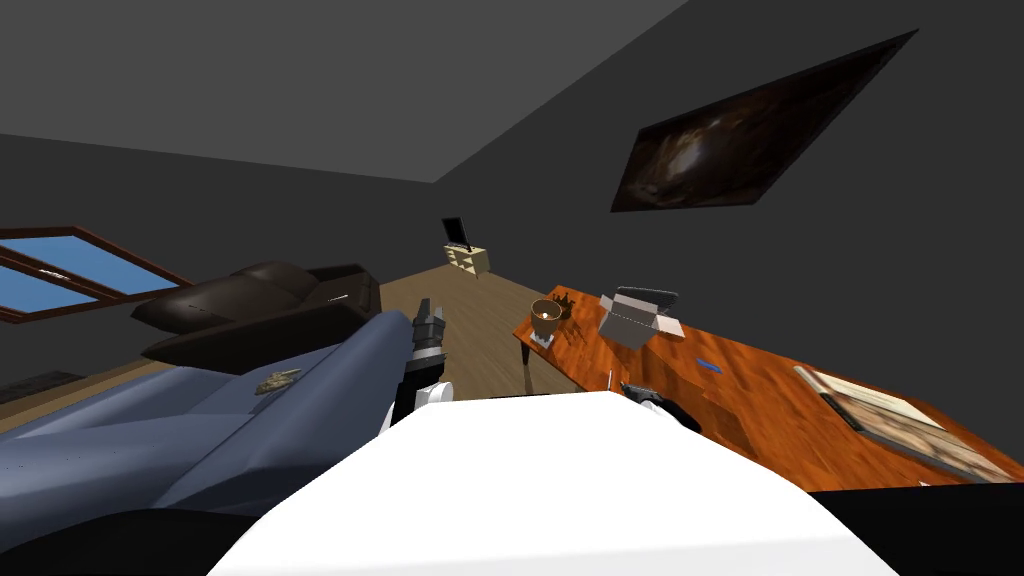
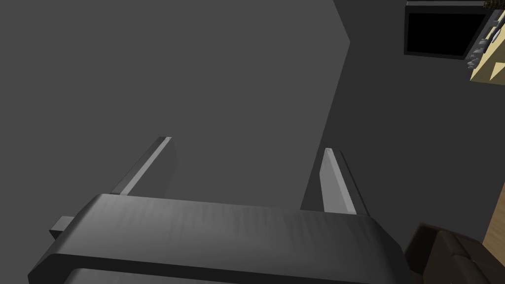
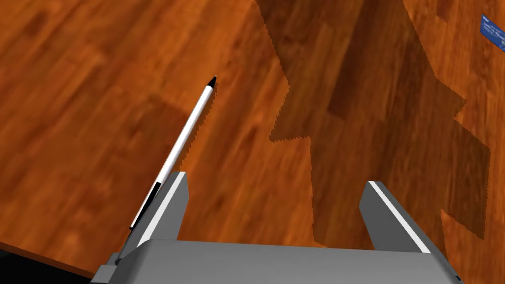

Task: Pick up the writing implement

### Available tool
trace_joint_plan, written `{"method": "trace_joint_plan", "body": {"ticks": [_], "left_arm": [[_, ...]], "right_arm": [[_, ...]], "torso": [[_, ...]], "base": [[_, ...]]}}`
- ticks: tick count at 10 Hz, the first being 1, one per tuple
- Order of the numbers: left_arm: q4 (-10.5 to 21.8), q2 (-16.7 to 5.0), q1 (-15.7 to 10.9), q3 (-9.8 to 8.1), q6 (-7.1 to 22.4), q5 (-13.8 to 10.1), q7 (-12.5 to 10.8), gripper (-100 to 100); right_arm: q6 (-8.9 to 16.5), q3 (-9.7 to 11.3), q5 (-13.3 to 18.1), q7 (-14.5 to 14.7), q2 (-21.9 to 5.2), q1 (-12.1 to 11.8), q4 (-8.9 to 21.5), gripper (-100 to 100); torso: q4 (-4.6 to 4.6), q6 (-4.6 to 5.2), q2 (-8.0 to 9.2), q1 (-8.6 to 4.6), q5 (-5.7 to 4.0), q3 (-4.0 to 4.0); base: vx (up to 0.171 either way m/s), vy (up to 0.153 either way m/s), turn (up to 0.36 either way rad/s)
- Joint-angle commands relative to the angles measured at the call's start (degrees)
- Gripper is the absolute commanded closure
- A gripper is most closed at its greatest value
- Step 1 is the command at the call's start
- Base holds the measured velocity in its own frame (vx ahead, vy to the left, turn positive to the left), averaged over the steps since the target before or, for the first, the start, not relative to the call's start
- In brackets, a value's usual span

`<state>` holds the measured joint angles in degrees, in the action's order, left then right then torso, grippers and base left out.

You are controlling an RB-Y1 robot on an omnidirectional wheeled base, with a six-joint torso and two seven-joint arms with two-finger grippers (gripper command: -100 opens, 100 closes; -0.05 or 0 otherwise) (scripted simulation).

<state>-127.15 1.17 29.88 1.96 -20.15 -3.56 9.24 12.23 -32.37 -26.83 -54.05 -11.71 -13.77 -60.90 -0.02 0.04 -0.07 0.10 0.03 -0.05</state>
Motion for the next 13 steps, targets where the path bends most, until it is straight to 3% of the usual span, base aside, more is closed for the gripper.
{"method": "trace_joint_plan", "body": {"ticks": [1,2,5,7,9,10,13], "left_arm": [[0.0,0.0,0.0,0.0,0.0,0.0,0.0,0],[0.0,0.0,0.0,0.0,0.0,0.0,0.0,0],[0.0,0.0,0.0,0.0,0.0,0.0,0.0,0],[0.0,0.0,0.0,0.0,0.0,0.0,0.0,0],[0.0,0.0,0.0,0.0,0.0,0.0,0.0,0],[0.0,0.0,0.0,0.0,0.0,0.0,0.0,0],[0.0,0.0,0.0,0.0,0.0,0.0,0.0,0]], "right_arm": [[-0.16,0.0,-0.3,-0.25,-0.34,0.55,1.59,-100],[1.71,-1.4,-1.21,-1.97,-0.66,1.18,3.97,-100],[3.49,-2.74,-2.09,-3.61,-1.0,1.78,7.35,-100],[6.8,-5.2,-3.7,-6.62,-1.74,2.91,11.99,-100],[8.3,-6.31,-4.43,-7.97,-2.12,3.43,15.01,-100],[8.3,-6.31,-4.43,-7.97,-2.12,3.43,15.01,-100],[12.08,-9.12,-6.26,-11.41,-3.22,4.72,21.03,-100]], "torso": [[0.0,0.0,0.0,0.0,0.0,0.0],[0.01,0.0,0.05,-0.02,0.0,0.03],[0.0,-0.02,-0.03,-0.01,0.01,-0.01],[0.0,-0.01,-0.04,-0.02,0.0,-0.02],[-0.01,0.01,-0.05,0.0,0.0,-0.03],[-0.01,-0.01,-0.04,0.01,0.01,-0.02],[0.0,-0.01,-0.02,0.0,0.0,-0.01]], "base": [[0.012,0.004,0.004],[0.026,0.014,0.112],[0.035,0.008,0.076],[0.05,0.01,0.123],[0.041,0.008,0.072],[0.025,0.004,0.043],[0.039,0.006,0.104]]}}
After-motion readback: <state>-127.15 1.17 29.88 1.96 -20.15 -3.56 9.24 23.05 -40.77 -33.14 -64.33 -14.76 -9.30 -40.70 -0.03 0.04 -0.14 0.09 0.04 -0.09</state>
